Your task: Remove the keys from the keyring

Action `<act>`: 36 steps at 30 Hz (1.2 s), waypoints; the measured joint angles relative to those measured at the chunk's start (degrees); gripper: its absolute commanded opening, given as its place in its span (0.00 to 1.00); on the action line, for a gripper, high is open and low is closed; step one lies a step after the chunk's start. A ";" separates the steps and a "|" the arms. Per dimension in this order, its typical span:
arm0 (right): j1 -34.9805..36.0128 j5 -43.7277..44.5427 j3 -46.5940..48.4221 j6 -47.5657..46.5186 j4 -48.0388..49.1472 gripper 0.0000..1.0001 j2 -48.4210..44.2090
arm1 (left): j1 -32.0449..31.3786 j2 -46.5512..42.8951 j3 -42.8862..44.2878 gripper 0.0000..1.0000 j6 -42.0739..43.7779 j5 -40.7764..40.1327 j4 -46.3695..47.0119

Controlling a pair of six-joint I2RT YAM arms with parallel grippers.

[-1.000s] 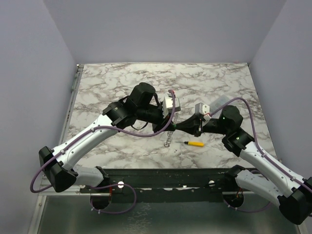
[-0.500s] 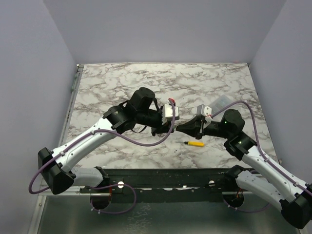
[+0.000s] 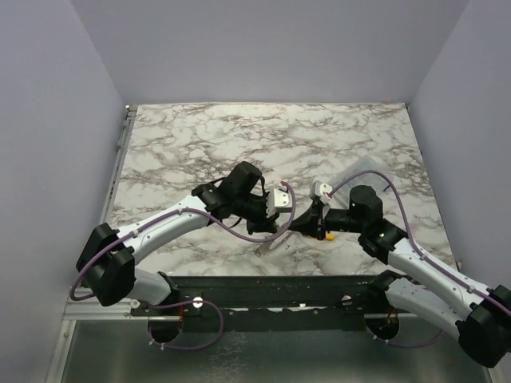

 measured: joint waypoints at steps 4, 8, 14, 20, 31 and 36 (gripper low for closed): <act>-0.04 0.31 -1.51 0.66 0.76 0.01 3.48 | 1.51 2.69 -1.70 0.00 0.15 0.81 0.98; -0.44 0.92 -2.21 1.62 1.53 0.16 6.16 | 5.03 5.70 -2.25 0.00 -1.03 3.45 3.17; -0.44 1.51 -2.21 3.67 3.10 0.26 7.39 | 11.06 12.24 -2.32 0.00 -0.94 5.11 4.68; -0.46 1.49 -2.27 5.49 7.76 0.33 9.79 | 12.04 13.77 -2.43 0.00 -0.42 6.91 4.70; 0.11 1.49 -3.37 10.10 22.38 0.40 22.43 | 12.79 12.96 -2.45 0.00 2.91 8.70 1.29; 2.23 1.51 -3.74 11.32 29.14 0.38 25.97 | 12.79 12.33 -2.45 0.00 3.65 9.35 0.00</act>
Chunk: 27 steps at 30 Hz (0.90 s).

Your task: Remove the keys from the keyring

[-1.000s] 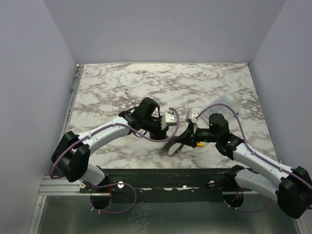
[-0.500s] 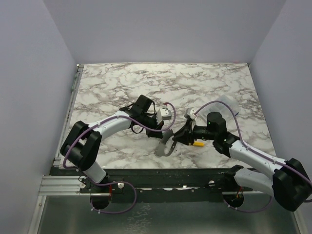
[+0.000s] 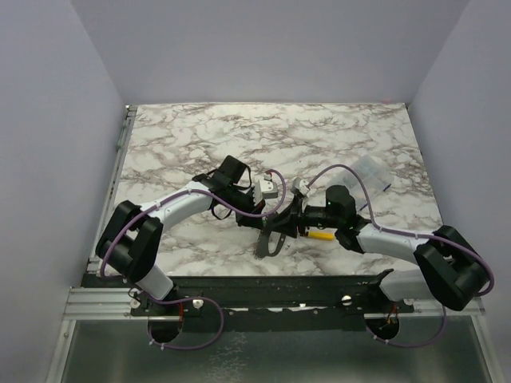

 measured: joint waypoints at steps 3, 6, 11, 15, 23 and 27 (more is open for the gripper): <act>1.03 0.17 -0.72 0.13 3.58 0.35 1.51 | 0.00 -0.13 0.00 0.00 0.07 0.24 -0.22; 1.70 0.68 -1.46 0.09 6.23 0.35 3.02 | 0.00 -0.13 0.04 0.00 0.07 0.42 -0.50; 2.36 2.89 -3.06 -0.17 11.15 0.35 5.16 | 0.00 -0.13 0.07 0.00 0.07 0.90 -0.70; 2.49 4.26 -4.33 -0.50 13.64 0.35 6.29 | 0.00 -0.20 0.07 0.00 0.04 1.68 -0.92; 4.59 6.32 -4.48 -1.03 18.49 0.36 8.83 | 0.00 -1.16 0.07 0.00 0.00 2.05 -1.09; 6.25 7.85 -4.46 -1.29 19.67 0.39 9.73 | 0.00 -1.70 0.07 0.00 0.00 2.23 -1.20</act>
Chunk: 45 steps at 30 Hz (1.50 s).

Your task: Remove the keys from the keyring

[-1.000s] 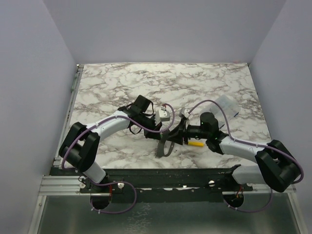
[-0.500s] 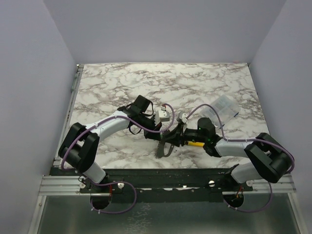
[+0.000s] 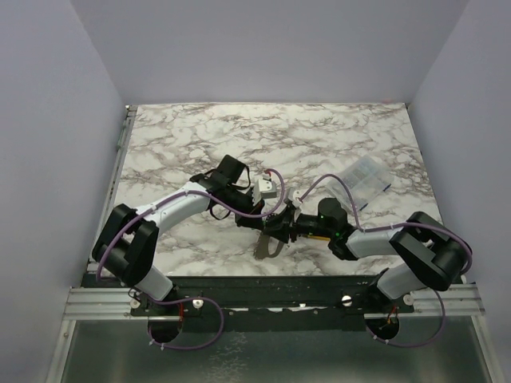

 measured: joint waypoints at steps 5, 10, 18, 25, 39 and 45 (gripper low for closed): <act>0.28 1.81 0.00 -0.87 0.46 0.44 0.94 | 0.00 -0.70 -0.15 0.00 0.00 0.42 -0.31; 0.33 3.48 0.04 -1.68 0.50 0.43 1.38 | 0.11 -1.44 -0.66 0.00 0.00 0.83 -0.31; 0.55 5.38 1.60 -3.41 0.61 0.37 3.32 | 0.28 -2.14 -0.85 0.00 0.07 1.73 -1.03; 0.98 5.38 2.19 -4.74 0.72 0.34 3.98 | 0.55 -2.25 -0.90 0.00 0.70 1.70 -1.70; 1.77 6.51 2.21 -6.69 3.02 0.01 3.87 | 0.61 -2.95 -0.90 0.00 1.01 1.64 -2.62; 1.77 7.82 1.70 -7.45 3.91 0.01 2.97 | 1.42 -2.95 -0.72 0.00 1.03 1.64 -4.00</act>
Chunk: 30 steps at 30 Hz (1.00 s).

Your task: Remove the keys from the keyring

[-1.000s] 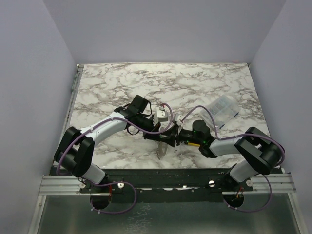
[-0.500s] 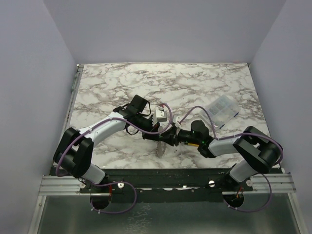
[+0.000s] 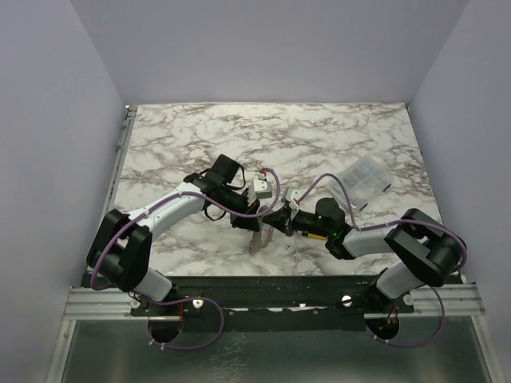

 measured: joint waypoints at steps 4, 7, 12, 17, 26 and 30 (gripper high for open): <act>0.00 -0.04 -1.33 -0.76 0.11 0.03 -0.98 | 0.81 0.00 1.29 0.00 0.55 0.00 -1.62; 0.00 -0.52 -1.70 -0.79 0.02 0.19 -1.79 | 1.14 -0.02 2.03 0.00 1.46 0.04 -2.43; 0.00 -1.01 -1.70 -0.76 -1.40 0.39 -4.24 | 1.11 -0.02 2.12 0.00 3.04 0.11 -4.24; 0.00 -2.08 -1.75 -1.38 -6.86 0.44 -10.88 | 1.11 -0.02 2.73 0.00 4.68 0.13 -5.64; 0.00 -5.16 1.99 -1.84 -25.18 0.65 -24.57 | 1.07 -2.49 3.89 0.00 13.33 0.00 -10.60; -0.02 -5.25 5.27 -1.49 -33.22 0.73 -29.79 | 1.03 -2.56 5.75 0.00 19.17 -0.57 -14.27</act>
